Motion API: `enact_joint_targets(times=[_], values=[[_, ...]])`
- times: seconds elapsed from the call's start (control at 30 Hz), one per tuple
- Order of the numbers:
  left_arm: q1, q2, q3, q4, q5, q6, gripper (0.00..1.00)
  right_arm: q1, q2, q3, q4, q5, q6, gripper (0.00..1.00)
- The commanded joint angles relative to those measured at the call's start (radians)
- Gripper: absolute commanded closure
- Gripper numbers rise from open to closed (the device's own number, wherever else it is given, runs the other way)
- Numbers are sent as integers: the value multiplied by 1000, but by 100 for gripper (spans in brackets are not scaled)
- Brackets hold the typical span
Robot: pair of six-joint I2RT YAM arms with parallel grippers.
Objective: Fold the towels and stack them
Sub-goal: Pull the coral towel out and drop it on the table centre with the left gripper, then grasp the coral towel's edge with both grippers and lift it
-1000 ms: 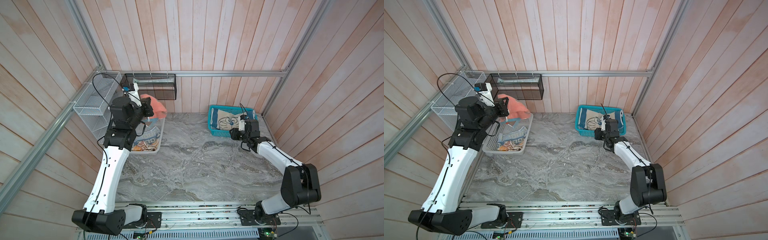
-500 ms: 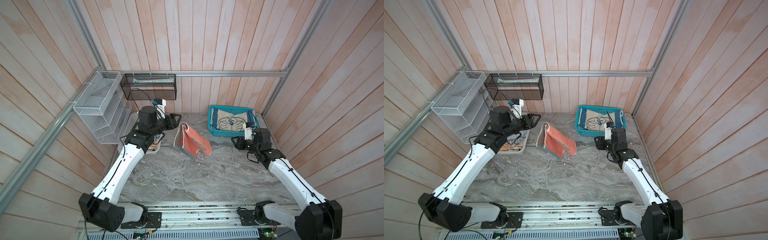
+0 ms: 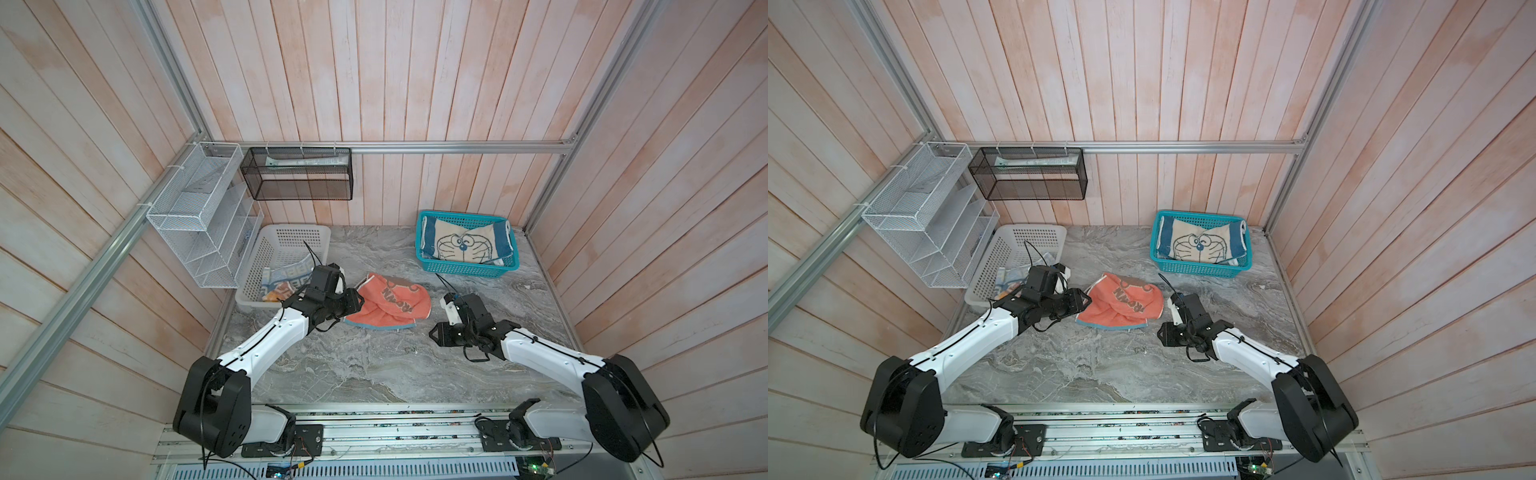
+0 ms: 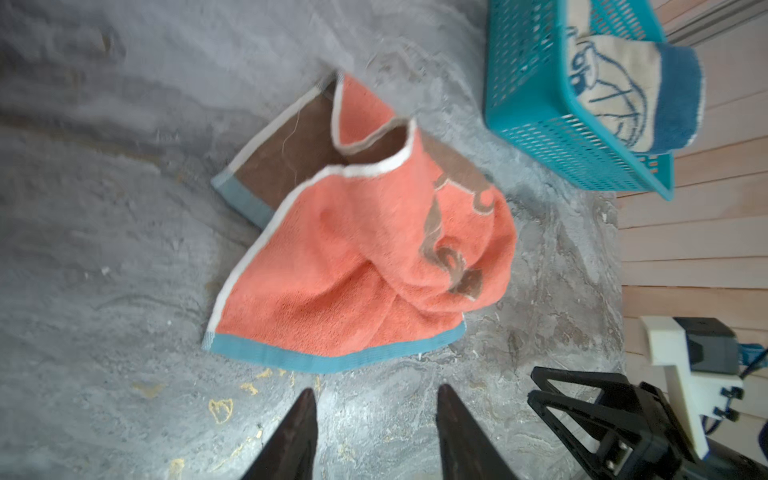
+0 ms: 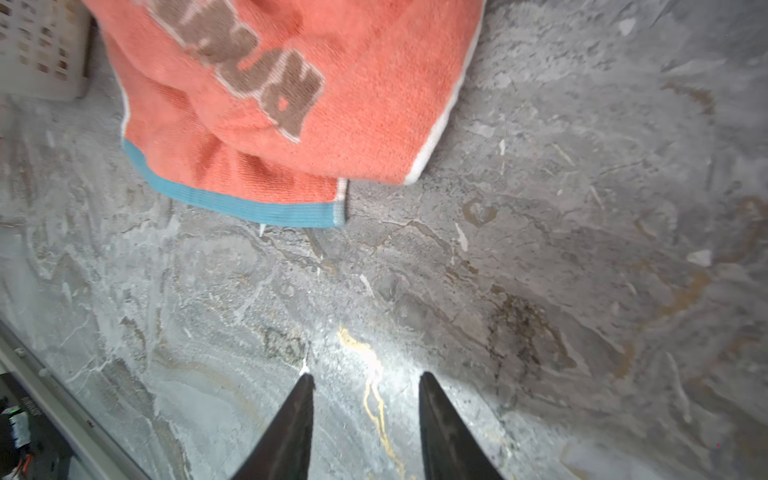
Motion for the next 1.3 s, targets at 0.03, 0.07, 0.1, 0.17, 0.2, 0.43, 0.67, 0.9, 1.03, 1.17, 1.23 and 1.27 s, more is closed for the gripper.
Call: enact_joint_targets(times=[0.03, 0.07, 0.1, 0.17, 0.2, 0.43, 0.67, 0.9, 1.03, 1.17, 1.23, 1.27], values=[[4, 62, -45, 66, -104, -54, 49, 40, 114, 100, 35, 74, -5, 54], [3, 87, -36, 51, -137, -46, 48, 50, 155, 129, 22, 85, -5, 53], [2, 104, -26, 37, -165, -35, 47, 54, 188, 154, 4, 88, -4, 53], [0, 151, 2, 4, -218, -6, 46, 69, 262, 212, -25, 100, 3, 52], [-3, 170, 14, -10, -239, 8, 46, 78, 291, 236, -36, 107, 0, 52], [-56, 320, 120, -98, -359, 67, 44, 119, 498, 417, -182, 179, -38, 51], [-101, 440, 185, -149, -451, 93, 43, 142, 612, 509, -280, 241, -59, 57], [-111, 473, 135, -107, -361, 78, 58, 175, 606, 477, -311, 286, -62, 96], [-133, 440, 120, -116, -332, 56, 89, 192, 535, 451, -318, 309, -45, 100], [-140, 345, 114, -142, -323, 45, 100, 199, 427, 437, -332, 322, -30, 100], [-141, 269, 112, -153, -312, 41, 100, 201, 358, 433, -344, 332, -23, 100], [-142, 235, 116, -164, -311, 41, 100, 202, 325, 437, -355, 340, -21, 100]])
